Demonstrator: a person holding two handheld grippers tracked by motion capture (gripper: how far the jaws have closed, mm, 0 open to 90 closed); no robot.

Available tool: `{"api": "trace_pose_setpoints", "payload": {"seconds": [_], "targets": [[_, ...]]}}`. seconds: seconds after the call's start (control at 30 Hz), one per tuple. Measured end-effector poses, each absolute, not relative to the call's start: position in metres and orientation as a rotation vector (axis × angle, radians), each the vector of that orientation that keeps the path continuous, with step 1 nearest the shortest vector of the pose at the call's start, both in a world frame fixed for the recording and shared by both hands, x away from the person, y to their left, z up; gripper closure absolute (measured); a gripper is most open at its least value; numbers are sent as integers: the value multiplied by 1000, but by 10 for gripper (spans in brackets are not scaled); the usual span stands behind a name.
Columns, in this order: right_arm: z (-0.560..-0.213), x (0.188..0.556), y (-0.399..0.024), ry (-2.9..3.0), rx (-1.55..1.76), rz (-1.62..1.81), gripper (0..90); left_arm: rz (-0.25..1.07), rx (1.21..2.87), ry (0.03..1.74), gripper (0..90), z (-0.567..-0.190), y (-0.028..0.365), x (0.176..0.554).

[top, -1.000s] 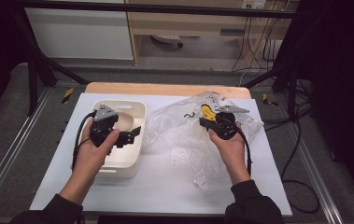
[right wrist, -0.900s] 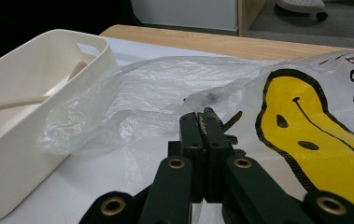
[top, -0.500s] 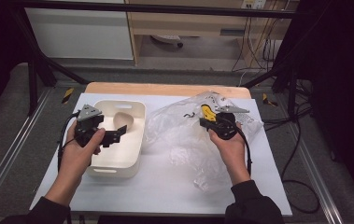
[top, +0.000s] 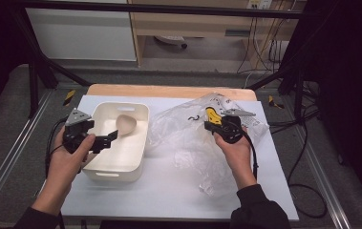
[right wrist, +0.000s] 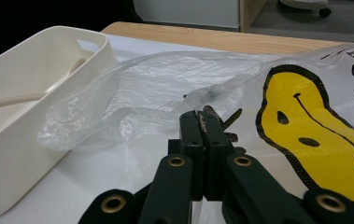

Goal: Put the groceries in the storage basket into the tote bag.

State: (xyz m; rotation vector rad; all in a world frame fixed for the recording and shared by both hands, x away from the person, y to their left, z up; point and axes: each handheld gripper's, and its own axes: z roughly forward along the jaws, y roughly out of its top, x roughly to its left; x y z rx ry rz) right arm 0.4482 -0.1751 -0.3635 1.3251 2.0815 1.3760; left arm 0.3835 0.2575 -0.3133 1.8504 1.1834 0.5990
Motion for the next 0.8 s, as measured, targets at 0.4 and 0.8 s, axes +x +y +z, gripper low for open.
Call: {"api": "trace_pose_setpoints", "payload": {"seconds": [0.4,0.8], "targets": [[-367,449,-174,2089,1328,1367,900,585,1867,1213,79,-322,272,379],[-368,449,-174,2102,1322,1363,900,574,1873,1236,80,-330,282,376]]}}
